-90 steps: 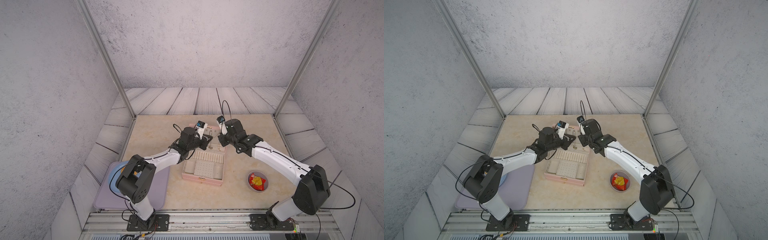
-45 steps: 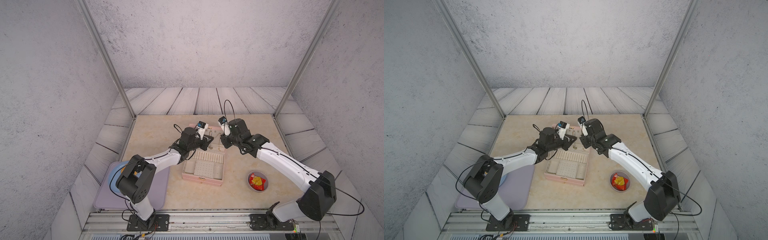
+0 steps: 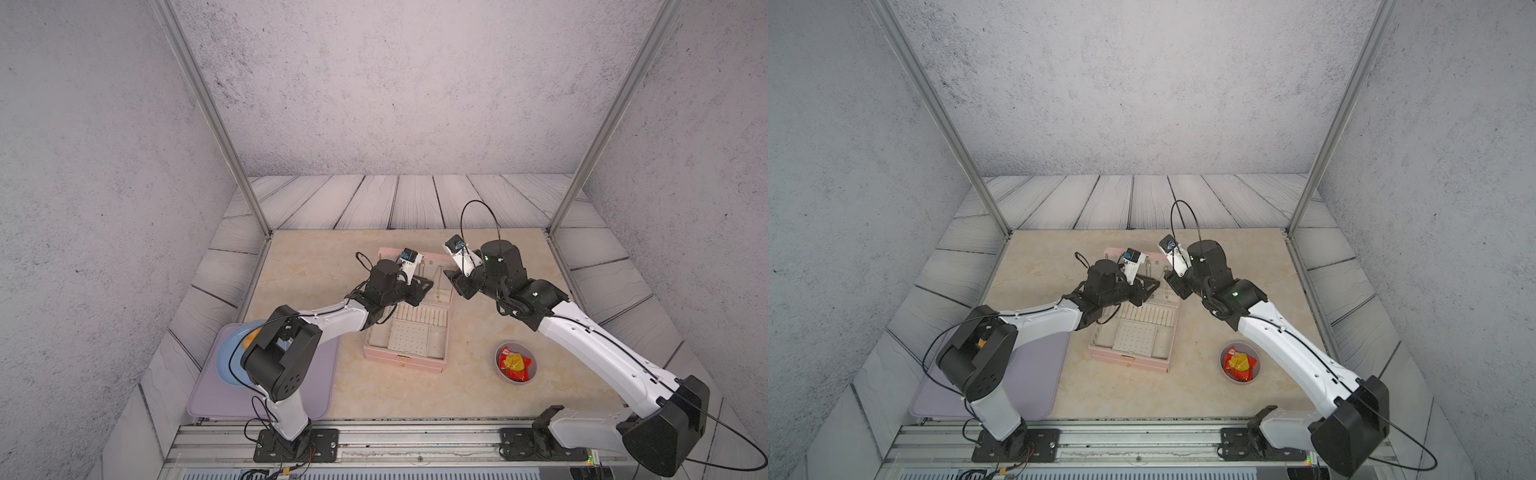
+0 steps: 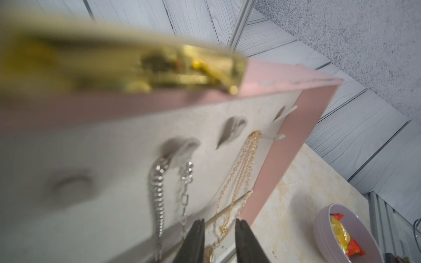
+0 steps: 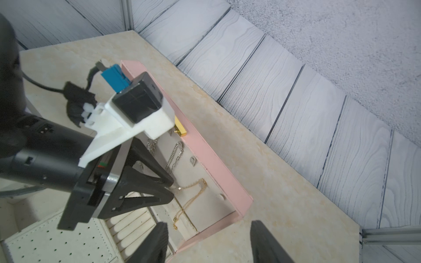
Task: Put jewelry chain into jewelry box
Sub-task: Hang the necklace on the jewelry box clasp, then close the fastener on the jewelry box.
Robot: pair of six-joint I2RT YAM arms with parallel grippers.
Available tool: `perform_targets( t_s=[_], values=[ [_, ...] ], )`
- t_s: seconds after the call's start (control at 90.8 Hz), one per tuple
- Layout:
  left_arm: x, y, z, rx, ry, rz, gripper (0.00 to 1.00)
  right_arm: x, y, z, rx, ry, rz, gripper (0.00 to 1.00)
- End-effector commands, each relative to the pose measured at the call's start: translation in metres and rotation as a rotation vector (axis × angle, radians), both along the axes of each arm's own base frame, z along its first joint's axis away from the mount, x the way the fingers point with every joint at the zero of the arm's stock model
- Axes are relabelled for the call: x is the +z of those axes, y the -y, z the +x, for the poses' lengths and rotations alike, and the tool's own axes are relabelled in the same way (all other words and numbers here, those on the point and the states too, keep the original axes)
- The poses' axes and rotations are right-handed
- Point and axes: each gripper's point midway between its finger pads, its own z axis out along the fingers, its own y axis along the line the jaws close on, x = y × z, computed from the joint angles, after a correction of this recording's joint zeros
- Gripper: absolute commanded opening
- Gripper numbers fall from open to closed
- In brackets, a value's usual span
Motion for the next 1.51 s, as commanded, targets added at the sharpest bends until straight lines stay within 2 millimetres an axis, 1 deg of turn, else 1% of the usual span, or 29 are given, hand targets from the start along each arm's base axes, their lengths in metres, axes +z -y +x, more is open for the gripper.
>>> perform_targets(
  t_s=[0.0, 0.077, 0.132, 0.209, 0.253, 0.286, 0.341, 0.396, 0.429, 0.462, 0.517, 0.661, 0.727, 0.826, 0.947, 1.211, 1.343, 1.453, 1.497],
  values=[
    [-0.006, 0.007, -0.014, -0.052, -0.032, 0.008, 0.38, 0.007, -0.005, 0.007, 0.099, 0.065, -0.083, 0.68],
    [-0.002, 0.007, -0.018, -0.065, -0.026, 0.000, 0.40, 0.010, -0.007, 0.009, 0.142, 0.071, -0.120, 0.71],
    [0.004, 0.007, -0.020, -0.072, -0.018, -0.008, 0.40, 0.008, -0.010, 0.008, 0.199, 0.072, -0.146, 0.73],
    [0.012, 0.004, -0.025, -0.082, -0.006, -0.017, 0.42, 0.000, -0.013, 0.008, 0.274, 0.080, -0.207, 0.76],
    [0.019, 0.003, -0.028, -0.089, 0.005, -0.021, 0.43, -0.004, -0.012, 0.011, 0.301, 0.079, -0.237, 0.77],
    [0.023, 0.001, -0.032, -0.095, 0.010, -0.021, 0.44, -0.011, -0.011, 0.013, 0.323, 0.059, -0.258, 0.77],
    [0.029, -0.003, -0.039, -0.106, 0.022, -0.020, 0.46, -0.015, -0.009, 0.018, 0.342, 0.035, -0.277, 0.77],
    [0.031, -0.008, -0.046, -0.109, 0.026, -0.012, 0.47, -0.017, -0.008, 0.024, 0.356, 0.020, -0.288, 0.77],
    [0.037, -0.012, -0.049, -0.109, 0.040, -0.014, 0.48, -0.019, -0.009, 0.026, 0.368, 0.012, -0.294, 0.77],
    [0.035, -0.016, -0.053, -0.109, 0.038, -0.006, 0.49, -0.022, -0.011, 0.029, 0.384, 0.011, -0.303, 0.77],
    [0.039, -0.023, -0.059, -0.101, 0.043, 0.003, 0.50, -0.027, -0.015, 0.033, 0.410, 0.004, -0.313, 0.77],
    [0.039, -0.044, -0.064, -0.040, 0.066, 0.043, 0.51, -0.041, -0.026, 0.040, 0.480, -0.047, -0.336, 0.74],
    [0.038, -0.051, -0.064, -0.027, 0.066, 0.054, 0.51, -0.047, -0.029, 0.043, 0.496, -0.077, -0.343, 0.71],
    [0.038, -0.055, -0.063, -0.019, 0.069, 0.055, 0.51, -0.054, -0.032, 0.045, 0.514, -0.099, -0.351, 0.61],
    [0.038, -0.057, -0.062, -0.014, 0.069, 0.056, 0.51, -0.059, -0.030, 0.043, 0.524, -0.131, -0.370, 0.57],
    [0.035, -0.058, -0.060, -0.008, 0.064, 0.063, 0.51, -0.060, -0.028, 0.042, 0.531, -0.148, -0.392, 0.41],
    [0.034, -0.058, -0.060, -0.009, 0.062, 0.069, 0.51, -0.062, -0.025, 0.042, 0.534, -0.168, -0.409, 0.29],
    [0.034, -0.057, -0.060, -0.009, 0.062, 0.070, 0.51, -0.063, -0.026, 0.042, 0.545, -0.185, -0.418, 0.17],
    [0.034, -0.057, -0.059, -0.009, 0.061, 0.071, 0.51, -0.065, -0.026, 0.042, 0.547, -0.197, -0.423, 0.09]
  ],
)
